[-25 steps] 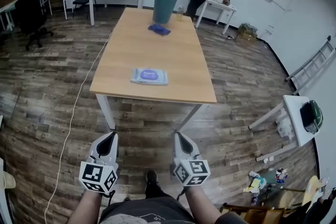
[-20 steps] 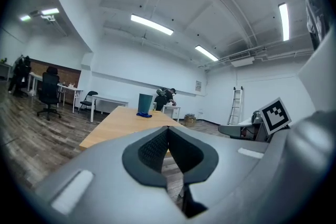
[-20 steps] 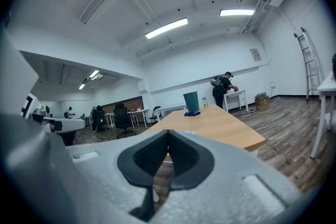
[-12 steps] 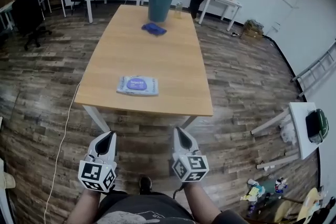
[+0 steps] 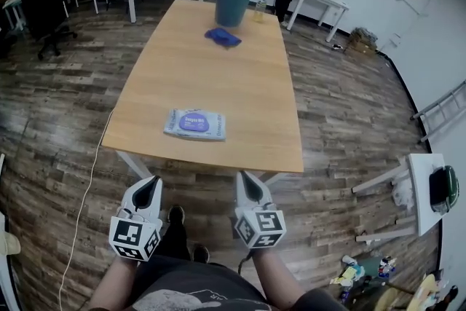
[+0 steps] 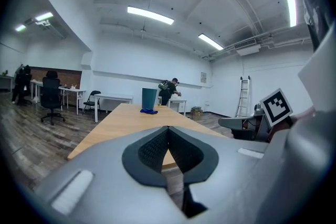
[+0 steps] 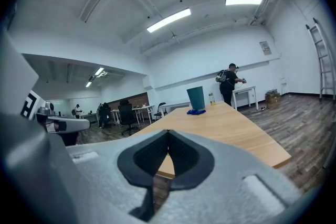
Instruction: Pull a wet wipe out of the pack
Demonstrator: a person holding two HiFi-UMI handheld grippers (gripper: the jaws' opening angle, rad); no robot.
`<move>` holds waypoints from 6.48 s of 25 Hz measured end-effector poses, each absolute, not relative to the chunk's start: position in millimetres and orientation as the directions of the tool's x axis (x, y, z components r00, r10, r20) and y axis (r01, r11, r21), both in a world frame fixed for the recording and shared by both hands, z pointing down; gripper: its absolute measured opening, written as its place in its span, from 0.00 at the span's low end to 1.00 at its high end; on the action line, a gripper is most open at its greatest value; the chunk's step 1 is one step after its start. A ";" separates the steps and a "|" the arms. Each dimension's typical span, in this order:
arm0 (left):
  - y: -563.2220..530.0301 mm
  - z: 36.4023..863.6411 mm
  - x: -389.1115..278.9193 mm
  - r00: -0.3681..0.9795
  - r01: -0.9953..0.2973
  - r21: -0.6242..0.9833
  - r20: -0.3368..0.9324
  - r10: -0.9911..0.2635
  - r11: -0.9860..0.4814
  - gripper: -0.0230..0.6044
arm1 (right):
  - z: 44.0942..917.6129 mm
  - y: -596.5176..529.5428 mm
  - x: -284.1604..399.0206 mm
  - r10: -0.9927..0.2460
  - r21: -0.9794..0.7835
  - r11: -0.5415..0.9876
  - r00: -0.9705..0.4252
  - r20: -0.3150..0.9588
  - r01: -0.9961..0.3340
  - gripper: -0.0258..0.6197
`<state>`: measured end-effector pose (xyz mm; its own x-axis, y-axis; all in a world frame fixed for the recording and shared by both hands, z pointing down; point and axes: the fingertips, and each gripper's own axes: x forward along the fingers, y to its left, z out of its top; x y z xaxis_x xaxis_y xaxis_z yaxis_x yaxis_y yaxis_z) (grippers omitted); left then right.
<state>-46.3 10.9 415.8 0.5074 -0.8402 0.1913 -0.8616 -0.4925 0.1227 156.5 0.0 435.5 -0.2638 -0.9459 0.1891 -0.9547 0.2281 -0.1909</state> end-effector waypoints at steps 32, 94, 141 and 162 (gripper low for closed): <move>-176.3 532.2 -15.8 0.655 -0.733 0.186 0.454 -0.604 -0.654 0.07 | 477.2 -175.0 104.6 -0.898 -0.081 0.258 -0.270 0.346 -0.963 0.03; -192.8 607.0 -13.0 0.531 -0.750 0.130 0.703 -0.474 -0.648 0.07 | 592.7 -195.1 42.0 -0.237 -0.145 0.850 -0.613 0.754 -0.506 0.53; -192.8 609.1 -13.6 0.493 -0.781 0.103 0.707 -0.508 -0.616 0.07 | 554.0 -270.3 92.5 -0.627 0.013 0.622 -0.487 0.608 -0.783 0.20; -192.8 604.1 -13.2 0.499 -0.788 0.124 0.702 -0.508 -0.603 0.07 | 565.2 -273.9 100.4 -0.628 -0.049 0.581 -0.486 0.608 -0.813 0.22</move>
